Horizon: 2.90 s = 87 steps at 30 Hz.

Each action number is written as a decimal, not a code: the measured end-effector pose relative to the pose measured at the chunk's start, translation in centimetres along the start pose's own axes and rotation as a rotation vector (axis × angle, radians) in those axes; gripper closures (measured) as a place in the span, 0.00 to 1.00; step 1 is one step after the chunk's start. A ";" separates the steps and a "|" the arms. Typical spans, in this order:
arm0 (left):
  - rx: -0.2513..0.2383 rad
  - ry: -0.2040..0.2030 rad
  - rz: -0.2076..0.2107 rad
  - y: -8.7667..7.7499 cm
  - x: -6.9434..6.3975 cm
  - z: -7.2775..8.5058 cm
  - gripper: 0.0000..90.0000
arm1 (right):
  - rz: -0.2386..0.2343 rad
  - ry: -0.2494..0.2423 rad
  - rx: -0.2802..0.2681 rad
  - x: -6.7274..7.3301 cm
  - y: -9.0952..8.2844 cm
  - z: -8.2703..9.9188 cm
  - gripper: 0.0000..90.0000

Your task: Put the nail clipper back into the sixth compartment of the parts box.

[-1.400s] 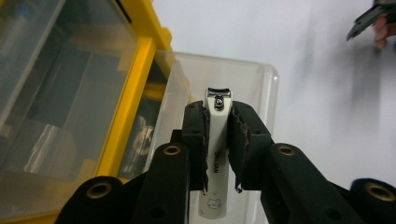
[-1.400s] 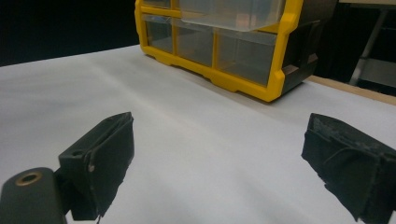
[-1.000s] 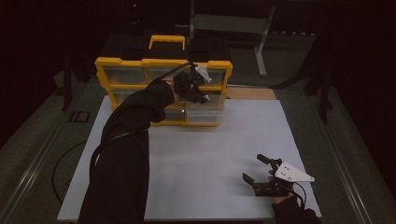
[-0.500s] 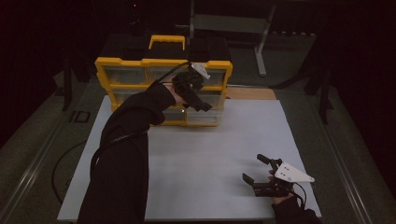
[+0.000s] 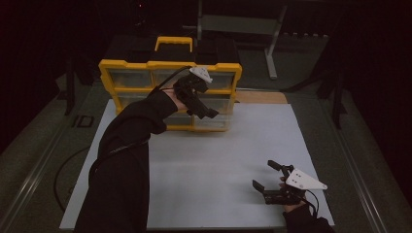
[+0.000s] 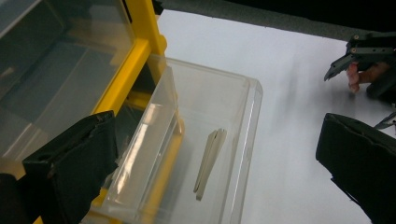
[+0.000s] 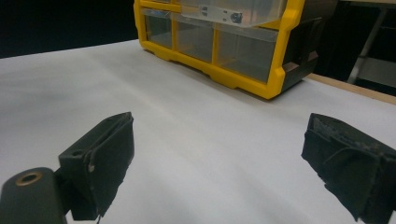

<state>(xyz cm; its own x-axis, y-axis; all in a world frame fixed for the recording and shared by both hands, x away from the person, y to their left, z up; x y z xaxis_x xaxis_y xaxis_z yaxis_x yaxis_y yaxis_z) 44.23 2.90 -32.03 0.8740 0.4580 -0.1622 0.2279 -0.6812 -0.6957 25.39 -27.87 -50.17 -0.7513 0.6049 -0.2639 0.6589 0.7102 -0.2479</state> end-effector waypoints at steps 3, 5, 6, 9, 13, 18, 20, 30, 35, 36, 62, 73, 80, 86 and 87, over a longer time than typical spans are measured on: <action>-0.022 -0.008 0.011 -0.2 -0.2 0.6 0.00 | 0.000 0.000 0.000 0.0 0.0 0.0 0.10; -0.020 -0.014 0.018 -0.2 -0.3 1.1 0.00 | -0.001 0.004 0.000 0.0 0.0 0.0 0.10; -0.017 -0.020 0.020 -0.2 -0.3 1.3 0.00 | 0.001 0.003 0.000 0.0 0.0 0.0 0.10; 0.006 -0.018 0.020 -0.4 -0.4 2.0 0.00 | 0.000 0.002 0.003 0.0 0.0 0.0 0.10; -0.008 -0.029 0.028 -0.8 -0.5 2.2 0.00 | 0.001 0.000 0.004 0.0 0.1 0.0 0.10; -0.051 -0.061 0.051 -2.2 -0.4 2.6 0.00 | 0.001 0.008 0.007 -0.1 0.0 0.0 0.10; -0.061 -0.071 0.060 -2.4 -0.4 2.9 0.00 | 0.002 0.011 0.005 -0.1 0.1 0.1 0.10; -0.098 -0.086 0.053 -3.4 -0.3 4.8 0.00 | -0.002 -0.002 0.009 -0.1 0.3 0.0 0.10; -0.126 -0.086 0.059 -4.0 -0.3 5.9 0.00 | -0.001 -0.007 0.010 -0.1 0.4 -0.1 0.10; -0.129 -0.082 0.059 -4.2 -0.3 6.2 0.00 | 0.001 -0.009 0.012 0.0 0.4 -0.1 0.10; -0.242 -0.148 0.087 -6.8 -0.3 13.7 0.01 | -0.006 -0.008 0.016 0.1 0.6 -0.2 0.10; -0.267 -0.178 0.111 -6.3 -1.1 17.4 0.00 | -0.008 -0.008 0.015 0.1 0.7 -0.2 0.10; -0.281 -0.192 0.105 -6.0 -1.5 19.5 0.00 | -0.010 -0.012 0.016 0.2 0.7 -0.2 0.10; -0.294 -0.203 0.093 -5.8 -1.7 21.3 0.00 | -0.011 -0.012 0.019 0.2 0.7 -0.2 0.10; -0.297 -0.206 0.093 -5.8 -1.8 21.7 0.00 | -0.012 -0.012 0.018 0.2 0.7 -0.2 0.10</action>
<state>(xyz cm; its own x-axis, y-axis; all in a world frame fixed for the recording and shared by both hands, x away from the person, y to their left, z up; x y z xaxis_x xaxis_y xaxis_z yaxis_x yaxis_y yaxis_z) 32.05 18.38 -42.87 0.7991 0.4709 -0.3738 0.2921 -0.8475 -0.4431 25.72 -27.18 -50.24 -0.7586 0.5920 -0.2721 0.6507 0.7104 -0.2682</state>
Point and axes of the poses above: each handheld gripper's, and its own axes: y roughly forward along the jaws, z roughly out of its underside, x roughly to its left, the point moved 2 cm from there along y, roughly forward along the jaws, and after that the axes turned 15 degrees about -y, right-handed, at the moved point
